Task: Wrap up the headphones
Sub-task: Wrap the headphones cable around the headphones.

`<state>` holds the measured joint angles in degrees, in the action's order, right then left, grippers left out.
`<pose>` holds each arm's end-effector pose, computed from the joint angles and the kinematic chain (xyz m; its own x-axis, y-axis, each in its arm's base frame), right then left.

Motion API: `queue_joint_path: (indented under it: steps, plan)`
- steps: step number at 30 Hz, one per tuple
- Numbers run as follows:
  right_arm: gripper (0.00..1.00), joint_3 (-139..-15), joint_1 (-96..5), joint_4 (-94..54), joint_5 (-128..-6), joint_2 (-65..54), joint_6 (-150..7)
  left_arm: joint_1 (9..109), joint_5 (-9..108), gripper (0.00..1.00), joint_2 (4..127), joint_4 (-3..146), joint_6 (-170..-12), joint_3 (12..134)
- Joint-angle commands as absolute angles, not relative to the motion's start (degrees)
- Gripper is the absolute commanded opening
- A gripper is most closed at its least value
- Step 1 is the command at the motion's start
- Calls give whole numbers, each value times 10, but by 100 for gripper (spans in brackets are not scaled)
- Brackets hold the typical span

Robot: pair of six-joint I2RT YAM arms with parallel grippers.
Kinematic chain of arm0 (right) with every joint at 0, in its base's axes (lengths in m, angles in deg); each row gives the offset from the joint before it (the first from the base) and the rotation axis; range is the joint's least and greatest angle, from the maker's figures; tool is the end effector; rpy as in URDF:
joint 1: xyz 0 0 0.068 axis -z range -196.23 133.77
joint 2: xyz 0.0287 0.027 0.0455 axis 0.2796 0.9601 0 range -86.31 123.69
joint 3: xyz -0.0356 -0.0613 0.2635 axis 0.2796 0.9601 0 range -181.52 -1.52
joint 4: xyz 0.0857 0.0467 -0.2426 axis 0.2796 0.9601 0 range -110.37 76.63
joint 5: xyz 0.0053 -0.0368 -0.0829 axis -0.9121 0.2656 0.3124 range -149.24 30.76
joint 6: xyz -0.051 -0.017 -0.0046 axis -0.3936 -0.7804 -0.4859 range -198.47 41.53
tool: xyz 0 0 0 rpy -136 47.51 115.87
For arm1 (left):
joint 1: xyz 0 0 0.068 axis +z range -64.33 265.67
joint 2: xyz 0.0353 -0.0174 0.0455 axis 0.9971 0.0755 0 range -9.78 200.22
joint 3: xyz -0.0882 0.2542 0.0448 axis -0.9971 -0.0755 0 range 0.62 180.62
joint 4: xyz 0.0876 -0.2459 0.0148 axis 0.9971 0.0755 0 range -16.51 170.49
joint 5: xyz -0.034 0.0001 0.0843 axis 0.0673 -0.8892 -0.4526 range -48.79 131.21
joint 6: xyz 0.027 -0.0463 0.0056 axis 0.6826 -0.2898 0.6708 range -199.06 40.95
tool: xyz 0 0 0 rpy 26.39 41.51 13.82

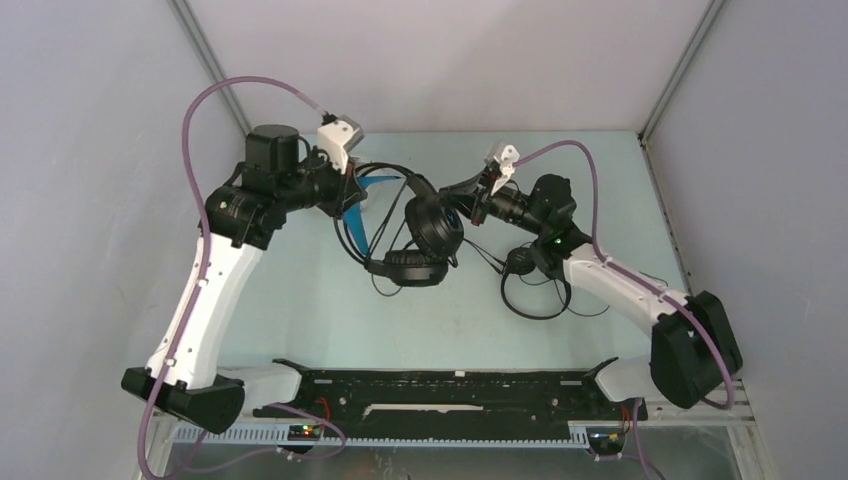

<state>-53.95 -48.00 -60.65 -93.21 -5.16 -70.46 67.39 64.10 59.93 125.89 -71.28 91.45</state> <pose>0.2653 0.1878 0.3299 0.0430 0.1626 -0.9858 -0.9170 0.3982 0.0257 0.2109 -0.0843 0.4500 -0.4067 0.2656 -0.8741 0.6658 0.7414 -0.0845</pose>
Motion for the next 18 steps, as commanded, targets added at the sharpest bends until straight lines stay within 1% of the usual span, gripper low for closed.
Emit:
queue_joint_path:
  steps: [1, 7, 18]
  plan:
    - [0, -546, -470, -439, -969, -115, -725, 647, 612, 0, 582, 1183, -614, 906]
    - [0, -546, -472, -355, -944, -162, -713, 601, 590, 0, 606, 1216, -491, 910]
    - [0, -546, -473, -263, -976, -228, -653, 531, 486, 0, 632, 1249, -383, 928]
